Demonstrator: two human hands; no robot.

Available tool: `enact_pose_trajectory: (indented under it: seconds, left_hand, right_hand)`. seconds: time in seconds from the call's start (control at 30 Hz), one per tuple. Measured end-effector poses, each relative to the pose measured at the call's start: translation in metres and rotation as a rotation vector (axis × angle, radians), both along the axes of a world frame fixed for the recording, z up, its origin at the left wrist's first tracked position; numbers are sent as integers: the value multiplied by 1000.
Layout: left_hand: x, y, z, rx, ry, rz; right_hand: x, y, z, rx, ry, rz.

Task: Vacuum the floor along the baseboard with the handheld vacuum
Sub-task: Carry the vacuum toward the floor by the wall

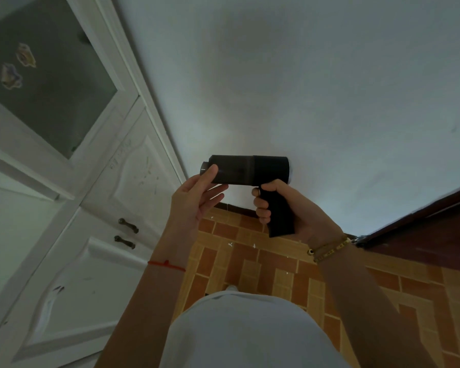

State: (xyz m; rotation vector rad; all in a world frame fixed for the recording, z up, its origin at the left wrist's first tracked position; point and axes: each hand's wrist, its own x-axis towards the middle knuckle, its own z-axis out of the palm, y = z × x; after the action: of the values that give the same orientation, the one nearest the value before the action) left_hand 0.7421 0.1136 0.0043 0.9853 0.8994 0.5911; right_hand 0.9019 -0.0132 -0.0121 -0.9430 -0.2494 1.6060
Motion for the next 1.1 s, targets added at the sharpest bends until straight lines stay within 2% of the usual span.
enact_pose_trajectory:
  seconds: [0.43,0.93,1.1]
  left_hand:
    - [-2,34,-9,-23,33,-14]
    - [10,40,-26,-106,12,116]
    - [24,55,-47,-145,19,144]
  right_hand:
    - [-3,34,-8,-88,5,-9]
    - [9,53,-22,-86,118,77]
    - [25,72,-43,-104,69,84]
